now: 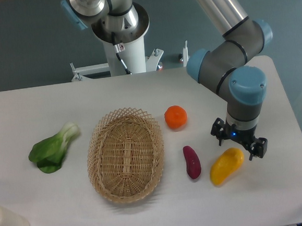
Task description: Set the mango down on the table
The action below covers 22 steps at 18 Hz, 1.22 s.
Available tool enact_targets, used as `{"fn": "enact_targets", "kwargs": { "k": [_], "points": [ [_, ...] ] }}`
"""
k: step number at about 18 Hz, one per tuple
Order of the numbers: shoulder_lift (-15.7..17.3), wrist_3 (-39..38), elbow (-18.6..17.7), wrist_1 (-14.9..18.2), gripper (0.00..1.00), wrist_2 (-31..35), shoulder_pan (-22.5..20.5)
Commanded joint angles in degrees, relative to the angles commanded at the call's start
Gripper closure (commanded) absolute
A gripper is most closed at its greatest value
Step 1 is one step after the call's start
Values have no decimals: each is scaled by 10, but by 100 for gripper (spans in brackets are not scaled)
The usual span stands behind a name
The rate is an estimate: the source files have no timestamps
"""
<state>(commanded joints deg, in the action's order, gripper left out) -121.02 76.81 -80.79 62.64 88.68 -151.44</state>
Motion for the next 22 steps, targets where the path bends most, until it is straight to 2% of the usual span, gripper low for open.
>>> {"fn": "enact_targets", "kwargs": {
  "k": [2, 4, 9, 22],
  "points": [
    [-4, 0, 26, 37, 0, -1, -3],
    [-4, 0, 34, 49, 0, -3, -6],
    [5, -4, 28, 47, 0, -41, -17],
    [14, 46, 25, 43, 0, 14, -15]
  ]
}}
